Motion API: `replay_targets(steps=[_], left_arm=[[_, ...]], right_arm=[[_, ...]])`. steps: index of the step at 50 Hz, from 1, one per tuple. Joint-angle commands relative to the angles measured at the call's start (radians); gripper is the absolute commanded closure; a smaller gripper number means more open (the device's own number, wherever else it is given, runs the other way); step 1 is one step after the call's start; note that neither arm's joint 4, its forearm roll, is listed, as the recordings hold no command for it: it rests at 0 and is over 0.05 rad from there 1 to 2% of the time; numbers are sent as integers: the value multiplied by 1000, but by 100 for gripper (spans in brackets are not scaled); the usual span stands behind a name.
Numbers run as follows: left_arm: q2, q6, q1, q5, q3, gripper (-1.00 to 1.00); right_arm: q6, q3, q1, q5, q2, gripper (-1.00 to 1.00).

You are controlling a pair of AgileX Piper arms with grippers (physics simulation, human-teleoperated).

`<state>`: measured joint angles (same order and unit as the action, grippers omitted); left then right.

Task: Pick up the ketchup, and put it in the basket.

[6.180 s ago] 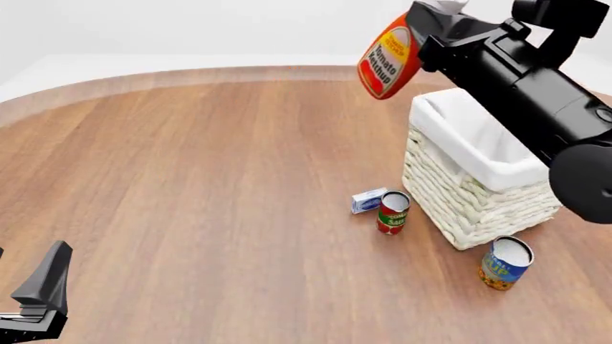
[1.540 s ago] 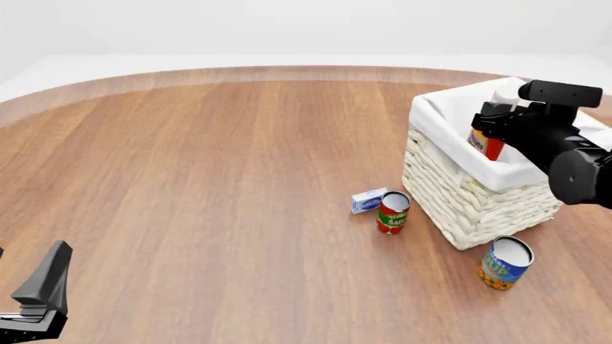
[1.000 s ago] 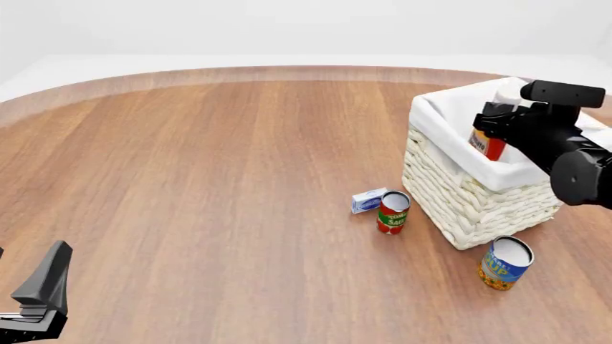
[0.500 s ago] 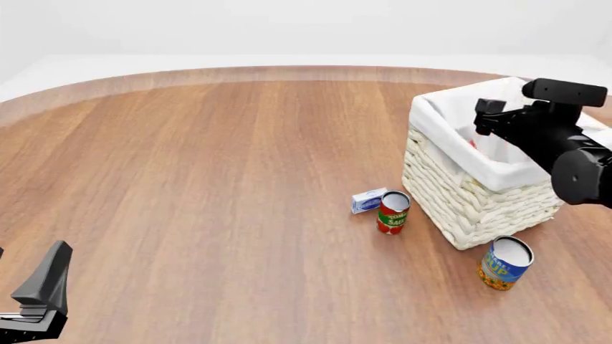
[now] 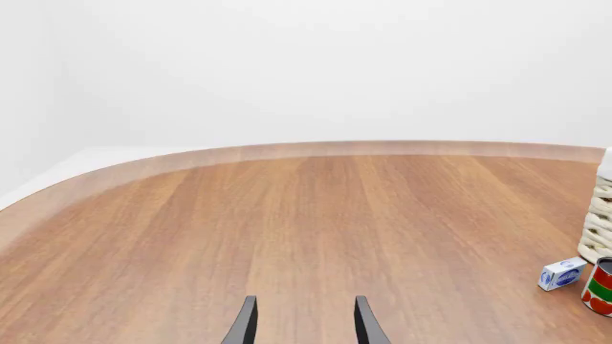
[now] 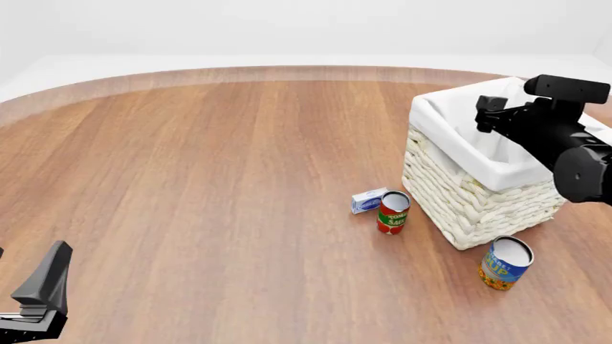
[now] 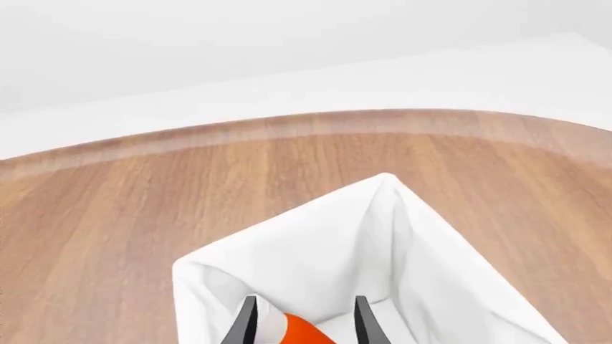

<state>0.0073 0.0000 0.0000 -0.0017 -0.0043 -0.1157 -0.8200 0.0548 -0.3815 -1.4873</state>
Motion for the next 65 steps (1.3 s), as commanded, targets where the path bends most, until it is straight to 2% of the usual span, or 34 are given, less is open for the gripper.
replay_targets(steps=[1, 65], left_arm=[[0, 0, 0, 0, 0, -100], [0, 0, 0, 0, 0, -100]], right_arm=[[-1, -1, -7, 6, 13, -100], [-24, 25, -73, 3, 92, -100]])
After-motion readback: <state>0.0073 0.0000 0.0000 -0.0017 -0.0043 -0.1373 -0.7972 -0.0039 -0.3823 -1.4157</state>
